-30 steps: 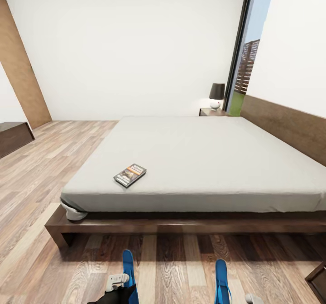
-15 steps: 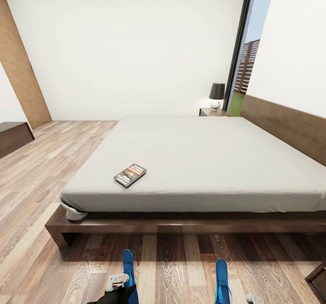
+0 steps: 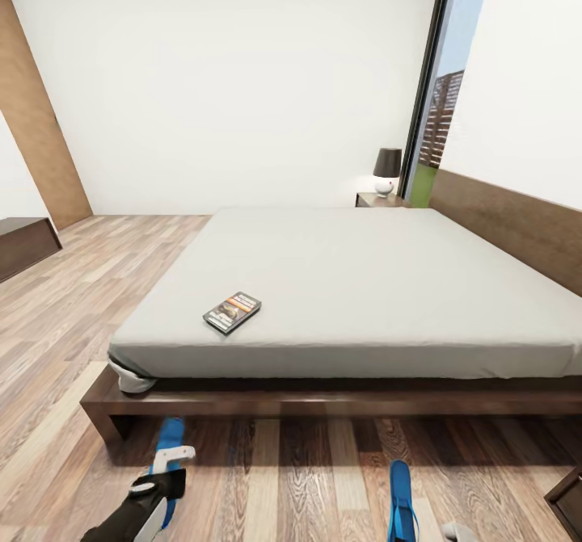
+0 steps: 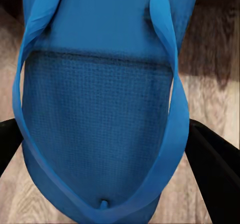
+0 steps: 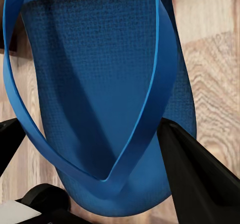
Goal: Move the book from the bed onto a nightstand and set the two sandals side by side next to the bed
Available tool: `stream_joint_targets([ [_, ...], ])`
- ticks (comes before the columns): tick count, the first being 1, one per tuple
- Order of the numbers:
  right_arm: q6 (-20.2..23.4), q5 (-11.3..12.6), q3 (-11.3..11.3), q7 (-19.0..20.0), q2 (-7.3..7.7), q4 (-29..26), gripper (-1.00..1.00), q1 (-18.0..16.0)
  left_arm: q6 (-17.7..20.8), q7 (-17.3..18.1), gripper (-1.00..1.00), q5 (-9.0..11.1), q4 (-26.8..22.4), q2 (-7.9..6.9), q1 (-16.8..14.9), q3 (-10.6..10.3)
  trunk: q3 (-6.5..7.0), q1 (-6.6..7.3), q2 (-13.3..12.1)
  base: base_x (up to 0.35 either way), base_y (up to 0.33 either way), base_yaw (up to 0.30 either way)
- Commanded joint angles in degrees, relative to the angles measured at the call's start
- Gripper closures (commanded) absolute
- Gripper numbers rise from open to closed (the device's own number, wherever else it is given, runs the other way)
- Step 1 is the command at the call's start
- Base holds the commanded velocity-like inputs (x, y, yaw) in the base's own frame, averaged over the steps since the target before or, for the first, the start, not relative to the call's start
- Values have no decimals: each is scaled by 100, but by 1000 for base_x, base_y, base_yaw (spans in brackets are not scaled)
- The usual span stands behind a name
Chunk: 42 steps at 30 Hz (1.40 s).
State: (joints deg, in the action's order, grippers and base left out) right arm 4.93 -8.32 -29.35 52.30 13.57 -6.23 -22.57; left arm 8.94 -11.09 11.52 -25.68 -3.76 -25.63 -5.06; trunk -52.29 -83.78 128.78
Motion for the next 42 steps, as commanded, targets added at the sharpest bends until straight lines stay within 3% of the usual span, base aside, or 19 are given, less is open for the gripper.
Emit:
stream_joint_targets([
  [1, 64, -39, -51, 20, 4, -10, 100, -2, 86, -179, 100, -131, -21, -5, -60, -48, -6, 1, 2, 0, 0, 0],
  [2, 67, -38, -52, 23, 9, -10, 100, -2, 288, -376, 100, -354, -27, -3, -153, -48, -6, 1, 2, 0, 0, 0],
  [4, 69, -38, -53, 22, 13, -10, 100, -2, 893, -616, 100, -547, -26, -4, -250, -48, -6, 1, 2, 0, 0, 0],
  [8, 70, -38, -53, 22, 14, -10, 100, -2, 1239, -718, 100, -624, -36, -24, -281, -48, -6, 1, 2, 0, 0, 0],
  [13, 75, -38, -57, 34, 43, -11, 100, -2, 1345, -552, 100, -631, -39, -26, -285, -48, -6, 1, 2, 0, 0, 0],
  [17, 226, -28, -89, 68, 368, -70, 100, -2, 1487, -40, 100, -590, 48, -74, -285, -44, -6, 1, 2, 0, 0, 0],
  [18, 369, -14, -109, 86, 492, -89, 100, -5, 1488, 152, 100, -580, 93, -110, -285, -40, -6, 1, 2, 0, 0, 0],
  [20, 1306, 150, -139, 199, 774, -195, 100, -17, 1488, 517, 100, -573, 162, -158, -285, -22, -6, 1, 2, 0, 0, 0],
  [21, 1658, 236, -143, 321, 826, -343, 100, -18, 1486, 566, 100, -573, 170, -160, -285, -18, -6, 1, 2, 0, 0, 0],
  [24, 2584, 475, -146, 1151, 909, -1261, 100, -19, 1437, 633, 100, -571, 184, -159, -285, -11, -6, 1, 2, 0, 0, 0],
  [28, 3611, 621, -150, 1405, 921, -2051, 100, -22, 1262, 635, 100, -564, 184, -160, -285, 65, -6, 1, 2, 0, 0, 0],
  [29, 4010, 832, -152, 1426, 920, -2309, 100, -22, 1190, 635, 100, -564, 182, -160, -285, 198, -6, 1, 2, 0, 0, 0],
  [31, 4380, 1340, -152, 1440, 923, -2530, 100, -22, 1115, 635, 100, -567, 179, -156, -285, 431, -6, 1, 2, 0, 0, 0],
  [32, 4526, 1820, -149, 1445, 928, -2635, 100, -21, 1082, 639, 100, -574, 178, -153, -285, 598, -6, 1, 2, 0, 0, 0],
  [35, 4683, 2580, -127, 1448, 982, -2765, 100, -20, 1057, 642, 100, -579, 177, -152, -285, 769, -6, 1, 2, 0, 0, 0],
  [38, 4767, 2893, -103, 1449, 1044, -2810, 100, -19, 1050, 643, 100, -581, 177, -151, -285, 818, -6, 1, 2, 0, 0, 0],
  [42, 4788, 2978, -97, 1450, 1059, -2821, 100, -19, 1048, 644, 100, -581, 178, -149, -285, 825, 12, 23, -38, 0, 0, 0],
])
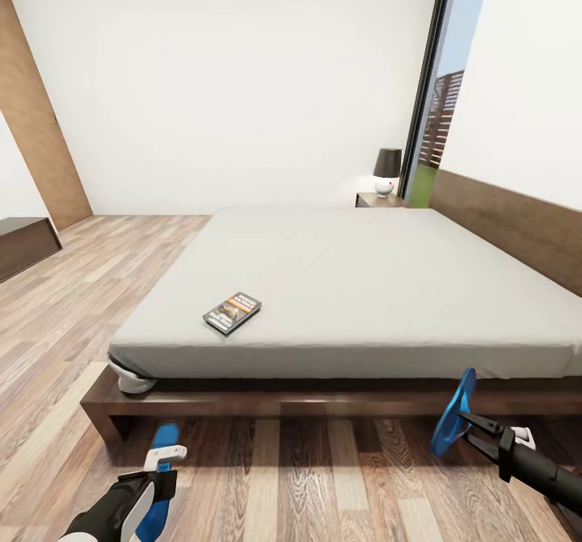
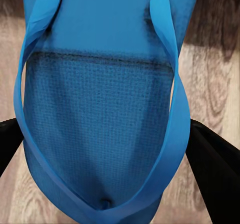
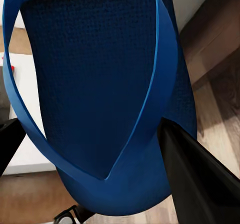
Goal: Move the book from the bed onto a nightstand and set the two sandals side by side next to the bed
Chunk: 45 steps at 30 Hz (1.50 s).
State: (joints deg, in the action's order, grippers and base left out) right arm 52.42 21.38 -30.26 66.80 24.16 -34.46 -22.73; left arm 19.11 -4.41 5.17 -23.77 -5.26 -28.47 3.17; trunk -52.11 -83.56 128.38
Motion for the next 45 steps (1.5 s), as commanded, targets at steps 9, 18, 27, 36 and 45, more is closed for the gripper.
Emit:
stream_joint_targets([
  [9, 40, 15, 0, -7, 1, 0, 100, -4, 40, -17, 100, 59, -5, 16, 0, 0, 102, 133, -238, 0, 0, 0],
  [18, 39, -15, 1, -9, 1, 9, 100, -4, 39, -7, 100, 63, 4, 60, 0, -4, 264, 331, -599, 0, 0, 0],
  [27, 40, -28, 2, -10, 0, 9, 100, -4, 32, -16, 100, 63, 4, 112, 0, -1, 246, 309, -559, 0, 0, 0],
  [36, 40, -28, -6, -10, 0, 9, 100, -4, 32, -13, 100, 63, 4, 159, 0, -1, 84, 111, -198, 0, 0, 0],
  [45, 40, 1, -6, -10, 1, 2, 100, -4, 129, -48, 100, 67, -29, 170, 0, 22, -77, -87, 163, 0, 0, 0],
])
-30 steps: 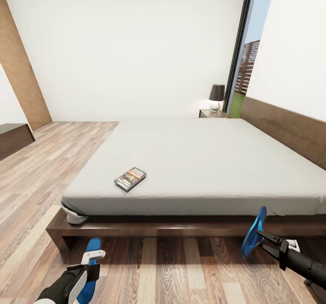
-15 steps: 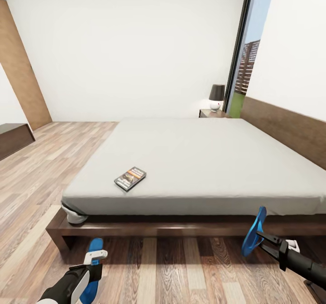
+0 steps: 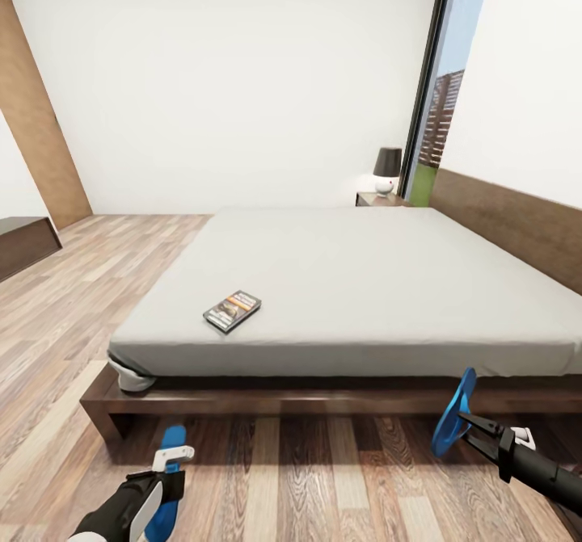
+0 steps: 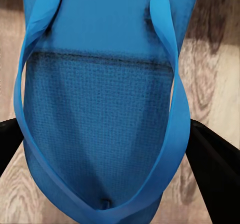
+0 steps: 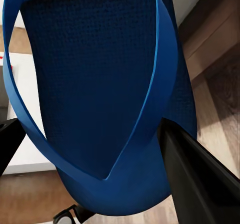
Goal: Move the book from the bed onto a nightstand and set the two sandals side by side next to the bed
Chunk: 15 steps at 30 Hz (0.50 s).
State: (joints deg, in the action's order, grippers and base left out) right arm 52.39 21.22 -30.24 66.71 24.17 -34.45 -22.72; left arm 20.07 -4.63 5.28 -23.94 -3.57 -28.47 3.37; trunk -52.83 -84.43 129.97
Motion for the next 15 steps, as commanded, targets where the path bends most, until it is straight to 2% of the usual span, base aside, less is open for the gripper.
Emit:
stream_joint_targets([
  [1, 44, 19, -8, 0, 0, 2, 100, -4, 112, -27, 100, 55, -39, -9, -2, 3, -24, -21, 44, 0, 0, 0],
  [3, 44, 22, -9, 0, 0, 0, 100, -4, 434, -25, 100, 53, -209, -27, -18, 5, -60, -65, 124, 0, 0, 0],
  [6, 44, 28, -9, 0, 0, -1, 100, -4, 1334, -29, 100, 40, -777, -49, -99, 5, -113, -131, 244, 0, 0, 0],
  [9, 44, 31, -9, 0, 0, -1, 100, -4, 1899, -26, 100, 25, -1193, -98, -126, 6, -167, -197, 365, 0, 0, 0],
  [15, 44, 32, -9, 0, 0, -1, 100, -4, 2038, -9, 100, -5, -1304, -112, -132, -6, -275, -329, 605, 0, 0, 0],
])
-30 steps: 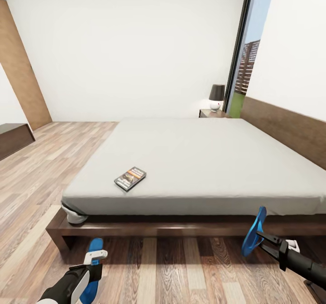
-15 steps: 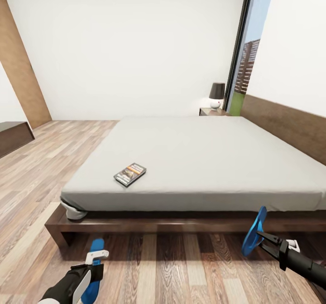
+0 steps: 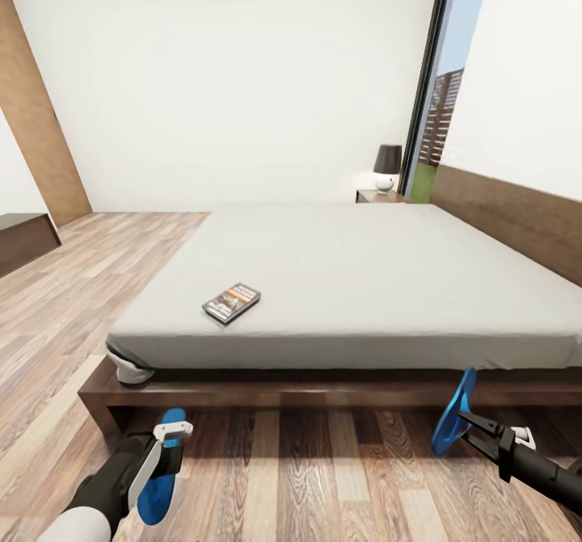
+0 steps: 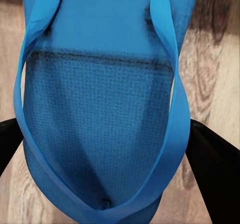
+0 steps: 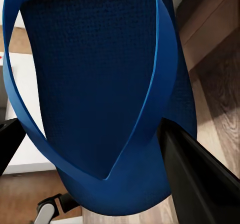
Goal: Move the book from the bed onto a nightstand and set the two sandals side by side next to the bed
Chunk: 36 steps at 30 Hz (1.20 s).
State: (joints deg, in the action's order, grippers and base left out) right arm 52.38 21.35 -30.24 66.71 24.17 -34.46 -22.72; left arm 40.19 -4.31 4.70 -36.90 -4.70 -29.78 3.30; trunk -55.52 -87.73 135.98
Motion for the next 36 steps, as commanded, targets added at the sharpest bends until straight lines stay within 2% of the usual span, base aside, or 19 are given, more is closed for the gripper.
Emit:
stream_joint_targets([
  [1, 44, 18, -8, 0, 0, 1, 100, -4, 25, -38, 100, 50, -14, 1, -2, 3, -24, -21, 44, 0, 0, 0],
  [18, 35, -26, -13, 0, 0, 11, 100, -4, -86, -35, 100, 54, -45, 38, -4, -23, -329, -395, 726, 0, 0, 0],
  [36, 35, -40, -8, 0, 0, 18, 100, -4, -90, -35, 100, 57, -46, 39, -5, -23, -728, -441, 750, 0, 0, 0],
])
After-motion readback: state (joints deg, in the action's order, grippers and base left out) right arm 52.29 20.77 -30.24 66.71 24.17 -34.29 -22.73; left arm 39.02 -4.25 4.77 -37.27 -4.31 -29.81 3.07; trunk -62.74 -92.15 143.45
